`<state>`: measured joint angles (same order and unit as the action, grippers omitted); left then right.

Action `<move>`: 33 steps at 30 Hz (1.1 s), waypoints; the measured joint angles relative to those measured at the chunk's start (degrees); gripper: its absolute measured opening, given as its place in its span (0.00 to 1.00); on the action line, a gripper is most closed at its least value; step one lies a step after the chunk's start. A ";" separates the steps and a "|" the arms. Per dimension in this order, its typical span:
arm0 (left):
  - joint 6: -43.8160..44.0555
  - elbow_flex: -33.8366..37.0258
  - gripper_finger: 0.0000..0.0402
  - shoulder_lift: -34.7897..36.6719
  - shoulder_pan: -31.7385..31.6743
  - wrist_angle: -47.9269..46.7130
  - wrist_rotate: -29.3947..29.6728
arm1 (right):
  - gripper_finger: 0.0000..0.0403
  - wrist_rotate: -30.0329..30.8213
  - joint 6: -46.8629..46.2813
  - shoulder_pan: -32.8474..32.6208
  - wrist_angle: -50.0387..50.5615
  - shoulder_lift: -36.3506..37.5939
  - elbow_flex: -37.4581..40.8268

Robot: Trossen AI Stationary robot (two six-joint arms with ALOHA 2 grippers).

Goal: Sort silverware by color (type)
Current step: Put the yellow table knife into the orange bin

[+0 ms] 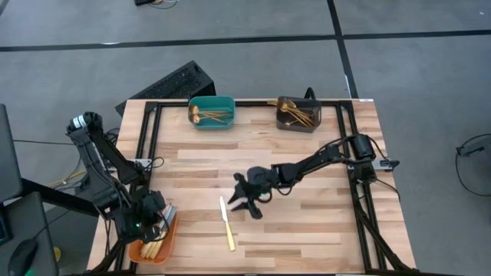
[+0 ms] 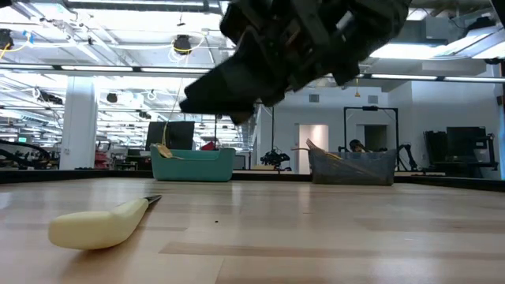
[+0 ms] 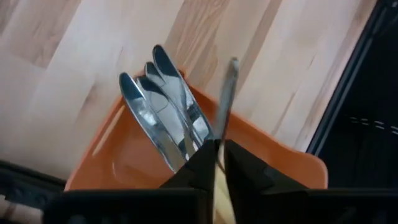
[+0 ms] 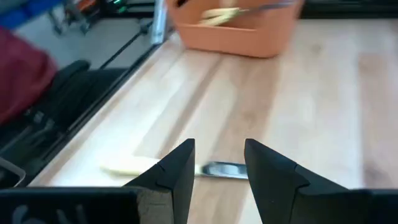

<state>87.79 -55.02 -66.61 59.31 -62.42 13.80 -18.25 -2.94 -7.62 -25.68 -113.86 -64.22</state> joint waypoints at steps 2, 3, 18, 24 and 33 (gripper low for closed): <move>0.04 0.00 0.10 -0.64 -0.02 -0.05 -1.43 | 0.41 0.04 3.09 -0.73 3.41 0.00 -1.75; 0.20 0.00 0.13 -0.75 -0.02 -0.24 -2.20 | 0.41 0.18 4.85 -0.86 5.48 0.00 -2.90; -0.10 0.02 0.46 0.11 -4.79 -2.81 -0.65 | 0.46 0.17 37.86 -3.65 23.24 -6.44 -17.69; -3.70 0.02 0.46 0.13 -7.17 -2.55 0.33 | 0.46 -0.04 42.57 -4.07 35.12 -15.52 -26.66; -12.00 0.02 0.46 0.16 -10.52 -2.64 3.36 | 0.45 0.33 44.38 -3.98 54.56 -23.51 -42.35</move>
<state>75.80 -55.00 -66.46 48.79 -65.07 17.17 -17.92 41.43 -11.59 28.88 -137.37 -106.57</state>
